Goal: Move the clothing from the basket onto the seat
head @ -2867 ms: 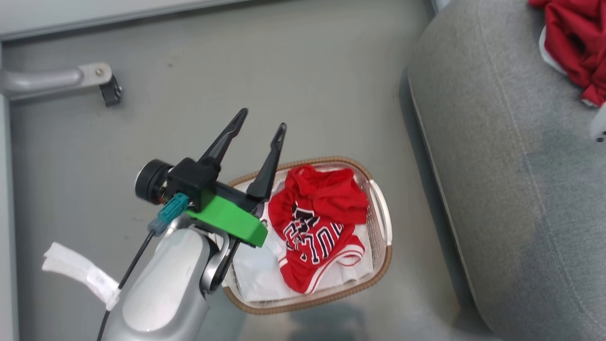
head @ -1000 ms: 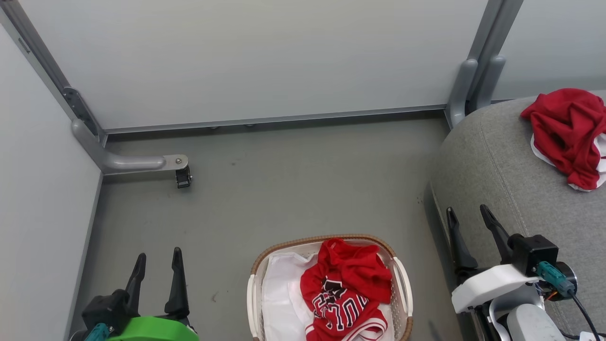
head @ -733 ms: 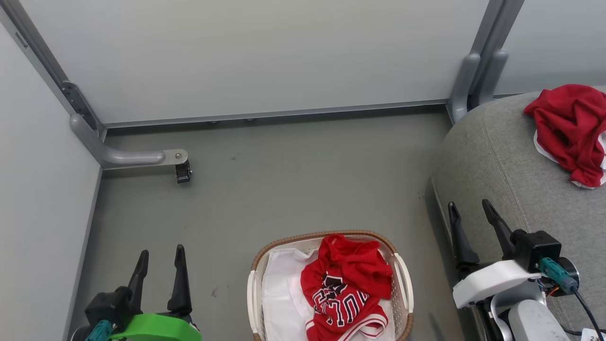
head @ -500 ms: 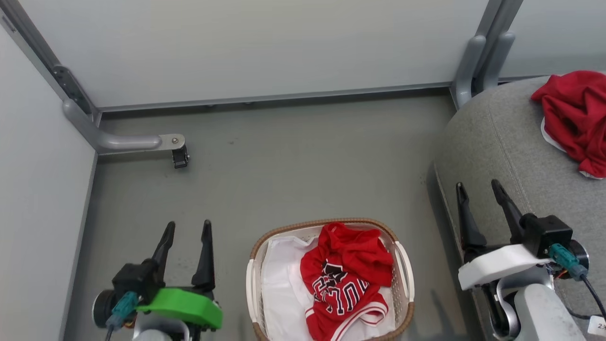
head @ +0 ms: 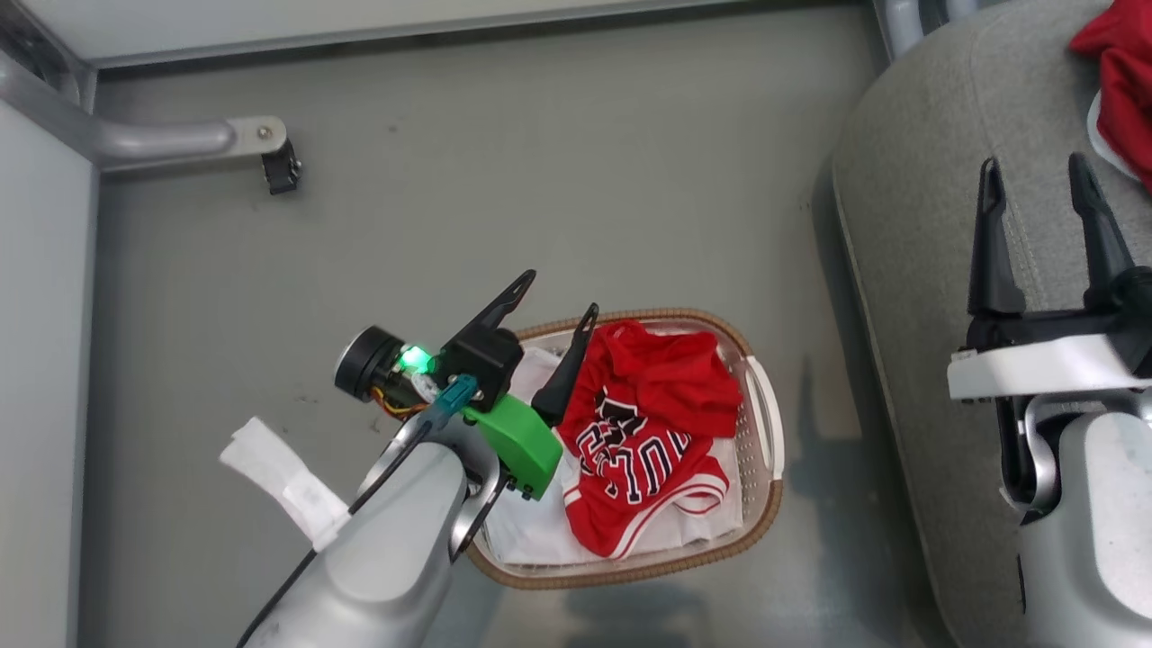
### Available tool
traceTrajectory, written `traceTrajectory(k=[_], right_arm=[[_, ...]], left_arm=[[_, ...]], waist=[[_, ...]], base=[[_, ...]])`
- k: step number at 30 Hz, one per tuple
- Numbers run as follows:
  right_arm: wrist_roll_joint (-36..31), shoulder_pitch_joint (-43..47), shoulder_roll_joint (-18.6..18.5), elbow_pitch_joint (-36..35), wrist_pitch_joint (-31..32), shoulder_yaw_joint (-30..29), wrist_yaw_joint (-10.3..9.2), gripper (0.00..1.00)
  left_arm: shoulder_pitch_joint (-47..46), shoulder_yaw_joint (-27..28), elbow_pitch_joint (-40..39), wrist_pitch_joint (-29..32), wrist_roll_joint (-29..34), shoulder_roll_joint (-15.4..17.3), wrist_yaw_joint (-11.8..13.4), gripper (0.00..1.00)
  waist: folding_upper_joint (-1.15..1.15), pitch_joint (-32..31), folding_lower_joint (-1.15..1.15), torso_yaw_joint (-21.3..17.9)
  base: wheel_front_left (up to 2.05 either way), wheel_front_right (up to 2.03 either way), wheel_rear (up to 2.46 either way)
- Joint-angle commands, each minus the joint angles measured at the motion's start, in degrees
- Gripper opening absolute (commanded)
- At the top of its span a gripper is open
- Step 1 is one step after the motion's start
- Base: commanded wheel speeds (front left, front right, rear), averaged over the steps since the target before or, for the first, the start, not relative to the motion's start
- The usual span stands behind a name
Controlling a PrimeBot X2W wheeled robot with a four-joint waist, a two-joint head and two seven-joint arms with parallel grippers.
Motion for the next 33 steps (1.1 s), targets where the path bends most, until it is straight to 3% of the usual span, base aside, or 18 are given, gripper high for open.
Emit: traceTrajectory(k=[1, 9, 16, 33], right_arm=[[-0.6, -1.89, -0.15, -1.14, -0.28, -0.4, -0.08, 1.0], [1.81, -7.12, -0.14, -8.67, -0.28, -1.41, -0.08, 1.0], [4.38, -8.6, -0.12, -13.74, -0.28, -0.81, -0.08, 1.0], [4.98, -8.69, -0.13, -19.58, -0.28, 0.65, -0.08, 1.0]], left_arm=[[-3.05, -2.06, 1.98, -0.03, -0.18, 0.21, -0.16, 1.0], [-13.38, -16.21, 13.67, 1.27, -1.23, 0.14, -0.16, 1.0], [-19.89, -23.48, 20.53, 3.4, -2.05, 0.15, -0.15, 1.0], [-28.86, -26.64, 27.04, 5.68, -7.21, 0.13, 1.35, 1.0]], waist=[[0.2, 9.8, 0.0, -3.28], [0.2, 20.02, 0.0, -8.3], [0.2, 26.97, 0.0, -12.45], [0.2, 34.71, 0.0, -15.48]], base=[[0.0, 0.0, 0.0], [0.0, 0.0, 0.0], [0.0, 0.0, 0.0], [0.0, 0.0, 0.0]])
